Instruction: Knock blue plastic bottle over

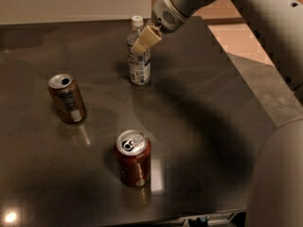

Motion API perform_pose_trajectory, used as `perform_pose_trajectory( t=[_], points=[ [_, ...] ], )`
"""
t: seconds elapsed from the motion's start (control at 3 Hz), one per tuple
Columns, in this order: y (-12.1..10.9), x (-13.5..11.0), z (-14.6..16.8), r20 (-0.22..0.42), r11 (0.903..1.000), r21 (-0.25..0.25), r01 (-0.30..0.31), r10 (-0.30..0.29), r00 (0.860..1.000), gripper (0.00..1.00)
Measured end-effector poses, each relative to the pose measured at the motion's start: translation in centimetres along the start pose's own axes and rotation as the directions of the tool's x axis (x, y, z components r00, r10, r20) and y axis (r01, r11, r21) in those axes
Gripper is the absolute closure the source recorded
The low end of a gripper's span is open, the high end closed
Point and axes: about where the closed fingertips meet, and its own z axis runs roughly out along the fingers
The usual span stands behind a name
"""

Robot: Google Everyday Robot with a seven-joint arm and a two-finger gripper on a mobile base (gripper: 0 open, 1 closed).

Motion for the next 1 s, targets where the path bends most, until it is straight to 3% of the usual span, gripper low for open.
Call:
perform_pose_trajectory(
  t=[0.67, 1.0],
  points=[
    [0.6, 0.0, -2.9, 0.005, 0.9993, -0.022, 0.028, -0.028, 1.000, 0.87],
    [1.5, 0.3, -5.9, -0.094, 0.9939, -0.031, 0.105, -0.108, 0.990, 1.00]
  ],
)
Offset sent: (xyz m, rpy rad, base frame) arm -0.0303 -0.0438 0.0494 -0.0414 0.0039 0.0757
